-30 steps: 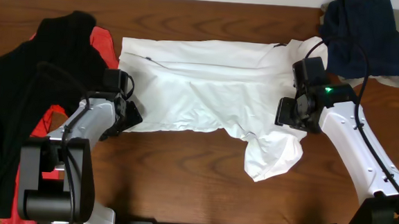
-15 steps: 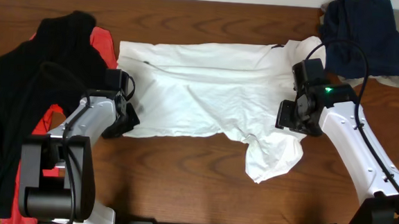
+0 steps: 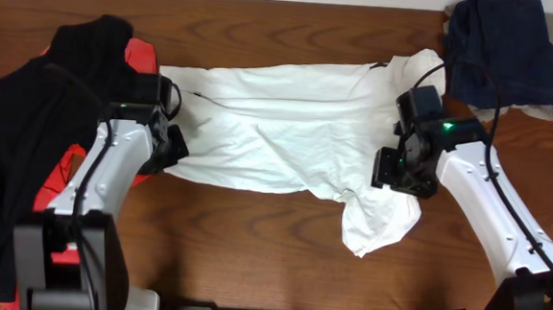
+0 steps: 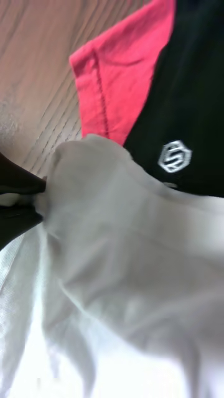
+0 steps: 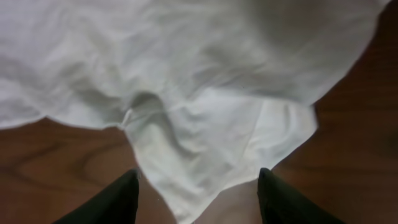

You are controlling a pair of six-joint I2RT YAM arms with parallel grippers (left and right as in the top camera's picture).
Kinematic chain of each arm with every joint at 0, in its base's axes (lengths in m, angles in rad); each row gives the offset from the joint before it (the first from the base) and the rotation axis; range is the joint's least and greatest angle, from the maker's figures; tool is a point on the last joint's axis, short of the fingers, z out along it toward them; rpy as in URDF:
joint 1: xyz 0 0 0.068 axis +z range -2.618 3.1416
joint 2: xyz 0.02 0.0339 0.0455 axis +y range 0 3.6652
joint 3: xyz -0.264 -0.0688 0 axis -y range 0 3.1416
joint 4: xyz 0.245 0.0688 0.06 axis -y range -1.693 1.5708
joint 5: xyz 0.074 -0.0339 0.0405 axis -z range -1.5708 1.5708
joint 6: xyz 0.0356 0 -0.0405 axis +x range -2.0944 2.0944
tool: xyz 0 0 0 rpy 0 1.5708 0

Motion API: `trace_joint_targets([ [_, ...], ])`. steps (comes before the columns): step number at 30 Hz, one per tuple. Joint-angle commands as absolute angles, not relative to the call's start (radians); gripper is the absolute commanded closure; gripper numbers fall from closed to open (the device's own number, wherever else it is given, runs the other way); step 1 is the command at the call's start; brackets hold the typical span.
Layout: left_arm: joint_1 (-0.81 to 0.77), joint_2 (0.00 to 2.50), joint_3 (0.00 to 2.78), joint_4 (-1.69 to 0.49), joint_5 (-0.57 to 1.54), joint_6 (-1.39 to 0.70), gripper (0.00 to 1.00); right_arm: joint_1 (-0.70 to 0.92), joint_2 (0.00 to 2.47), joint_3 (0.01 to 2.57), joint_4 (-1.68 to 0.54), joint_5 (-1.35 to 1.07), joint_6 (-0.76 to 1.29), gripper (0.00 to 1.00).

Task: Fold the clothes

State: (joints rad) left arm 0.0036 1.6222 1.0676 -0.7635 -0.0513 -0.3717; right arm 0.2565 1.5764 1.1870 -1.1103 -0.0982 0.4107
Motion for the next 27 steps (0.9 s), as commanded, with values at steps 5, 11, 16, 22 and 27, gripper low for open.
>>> trace_joint_targets([
  [5, 0.005, 1.599, 1.086, -0.777, -0.059, -0.352, 0.94, 0.338, 1.556, 1.148, -1.167, -0.140, 0.445, 0.41],
  [11, 0.005, 1.599, 1.086, -0.777, -0.059, -0.352, 0.94, 0.419, 1.556, 1.013, -1.167, -0.108, 0.548, 0.41],
  [16, 0.005, 1.599, 1.086, -0.775, -0.059, -0.352, 0.94, 0.426, 1.556, 0.918, -1.147, -0.030, 0.638, 0.41],
  [22, 0.006, 1.599, 1.086, -0.773, -0.059, -0.352, 0.94, 0.424, 1.556, 0.821, -0.957, -0.027, 0.658, 0.45],
  [27, 0.006, 1.599, 1.086, -0.773, -0.060, -0.352, 0.94, 0.424, 1.556, 0.720, -0.829, -0.049, 0.691, 0.46],
])
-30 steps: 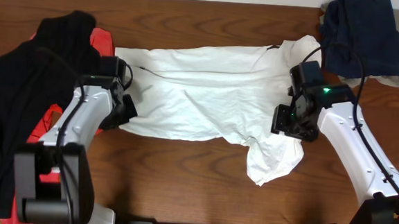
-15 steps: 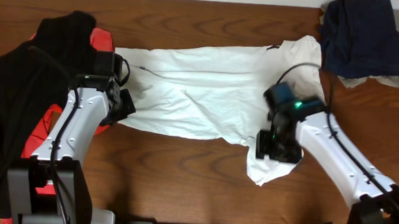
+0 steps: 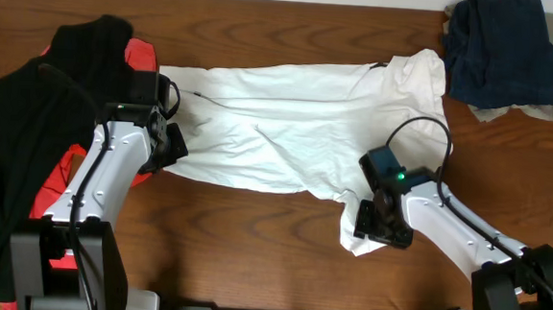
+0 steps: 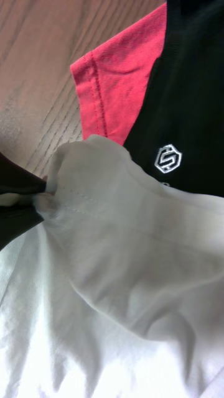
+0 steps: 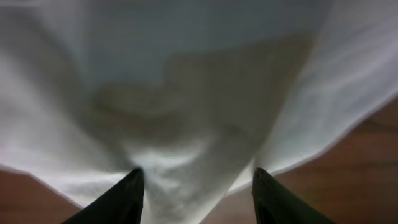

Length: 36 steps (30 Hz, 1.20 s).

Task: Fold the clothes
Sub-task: 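Fold the near half of the shirt up toward the far edge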

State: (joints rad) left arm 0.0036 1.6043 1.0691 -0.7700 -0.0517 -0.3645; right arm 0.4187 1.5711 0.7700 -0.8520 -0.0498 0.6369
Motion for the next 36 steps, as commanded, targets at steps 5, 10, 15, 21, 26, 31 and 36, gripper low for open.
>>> trace_joint_targets([
  [5, 0.005, 1.599, 1.086, -0.773, -0.060, -0.352, 0.94, 0.424, 1.556, 0.662, -0.806, -0.065, 0.730, 0.45],
  [10, 0.006, 1.599, 1.086, -0.773, -0.060, -0.342, 0.94, 0.424, 1.556, 0.654, -0.810, -0.068, 0.771, 0.82],
  [15, 0.006, 1.599, 1.099, -0.788, -0.068, -0.300, 0.94, 0.421, 1.547, 0.684, -0.884, -0.064, 0.778, 0.99],
  [21, 0.006, 1.599, 1.142, -0.854, -0.071, -0.295, 0.94, 0.347, 1.481, 0.807, -1.076, -0.049, 0.696, 0.99],
  [26, 0.006, 1.599, 1.174, -0.936, -0.087, -0.284, 0.94, 0.234, 1.423, 0.961, -1.228, -0.065, 0.557, 0.99],
  [31, 0.006, 1.599, 1.193, -0.967, -0.090, -0.277, 0.94, 0.140, 1.420, 1.089, -1.284, -0.087, 0.441, 0.99],
  [36, 0.006, 1.599, 1.193, -0.885, -0.089, -0.277, 0.94, 0.083, 1.442, 1.103, -1.173, -0.086, 0.397, 0.99],
])
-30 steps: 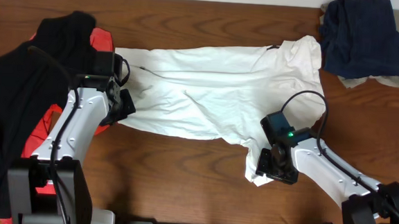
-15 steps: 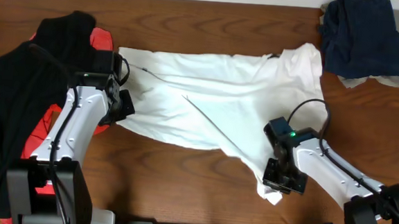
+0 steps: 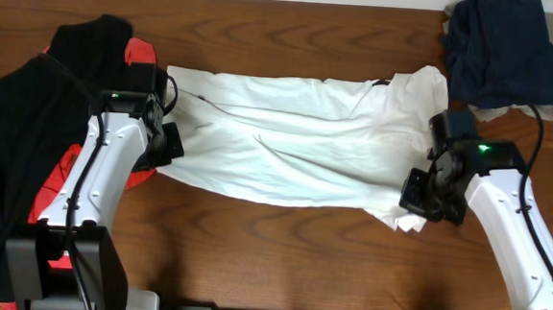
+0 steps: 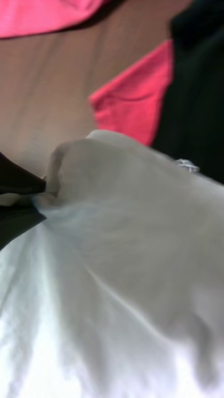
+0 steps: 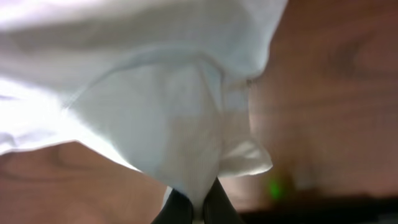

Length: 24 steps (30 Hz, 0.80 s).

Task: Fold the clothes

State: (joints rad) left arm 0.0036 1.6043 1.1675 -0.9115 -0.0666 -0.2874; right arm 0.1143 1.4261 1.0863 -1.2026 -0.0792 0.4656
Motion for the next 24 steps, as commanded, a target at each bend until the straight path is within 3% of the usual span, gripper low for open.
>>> trace_joint_targets([
  [1, 0.006, 1.599, 1.193, -0.851, -0.090, -0.277, 0.94, 0.072, 1.455, 1.103, -1.143, -0.086, 0.394, 0.99],
  [10, 0.006, 1.599, 1.193, -0.599, -0.089, -0.277, 0.94, 0.030, 1.568, 1.111, -0.853, -0.137, 0.368, 0.99],
  [24, 0.005, 1.663, 1.193, -0.433, -0.090, -0.277, 0.94, 0.000, 1.598, 1.263, -0.722, -0.094, 0.305, 0.99],
])
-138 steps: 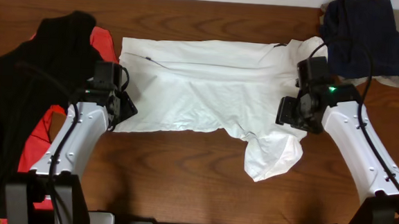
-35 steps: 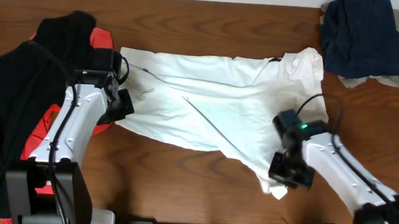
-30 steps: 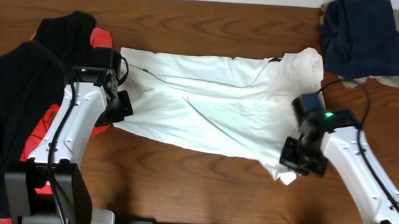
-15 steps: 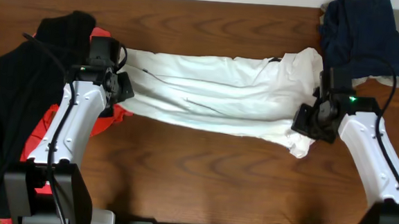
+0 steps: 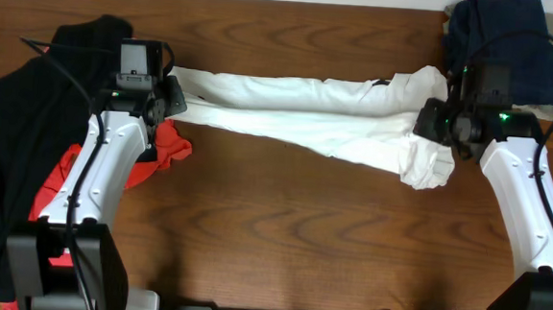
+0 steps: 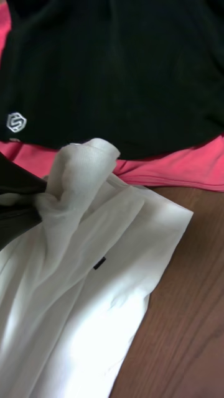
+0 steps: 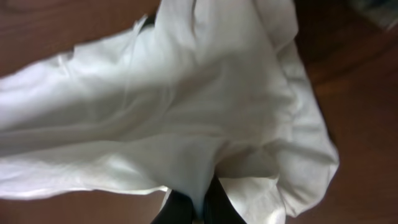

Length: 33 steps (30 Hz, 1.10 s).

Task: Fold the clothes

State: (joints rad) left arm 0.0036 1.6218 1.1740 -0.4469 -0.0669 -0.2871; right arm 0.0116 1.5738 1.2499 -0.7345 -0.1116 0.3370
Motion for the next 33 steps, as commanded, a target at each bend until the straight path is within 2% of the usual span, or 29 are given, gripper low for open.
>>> trace_joint_targets([
  [1, 0.005, 1.673, 1.193, -0.424, -0.090, -0.277, 0.94, 0.000, 1.610, 1.263, -0.710, -0.094, 0.304, 0.99],
  [8, 0.005, 1.771, 1.193, -0.296, -0.089, -0.278, 0.94, 0.001, 1.746, 1.264, -0.549, -0.099, 0.298, 0.99],
  [9, 0.005, 1.786, 1.193, -0.273, -0.089, -0.278, 0.89, 0.001, 1.765, 1.263, -0.524, -0.103, 0.298, 0.98],
  [11, 0.003, 1.813, 1.193, -0.228, -0.089, -0.278, 0.52, 0.001, 1.795, 1.264, -0.481, -0.105, 0.298, 0.85],
  [13, 0.002, 1.826, 1.193, -0.201, -0.089, -0.277, 0.06, 0.001, 1.805, 1.264, -0.459, -0.110, 0.298, 0.69],
  [14, 0.002, 1.826, 1.193, -0.195, -0.089, -0.277, 0.02, 0.001, 1.804, 1.265, -0.458, -0.110, 0.298, 0.64],
  [18, 0.002, 1.802, 1.221, -0.204, -0.080, -0.200, 0.02, 0.000, 1.769, 1.308, -0.513, -0.113, 0.277, 0.49],
  [22, 0.004, 1.778, 1.312, -0.300, -0.012, -0.115, 0.02, -0.002, 1.724, 1.405, -0.624, -0.112, 0.240, 0.35],
  [28, 0.024, 1.822, 1.446, -0.420, 0.126, 0.019, 0.02, 0.007, 1.703, 1.536, -0.786, -0.113, 0.170, 0.34],
  [33, 0.081, 1.956, 1.593, -0.590, 0.264, 0.118, 0.02, 0.025, 1.703, 1.552, -0.858, -0.113, 0.159, 0.33],
])
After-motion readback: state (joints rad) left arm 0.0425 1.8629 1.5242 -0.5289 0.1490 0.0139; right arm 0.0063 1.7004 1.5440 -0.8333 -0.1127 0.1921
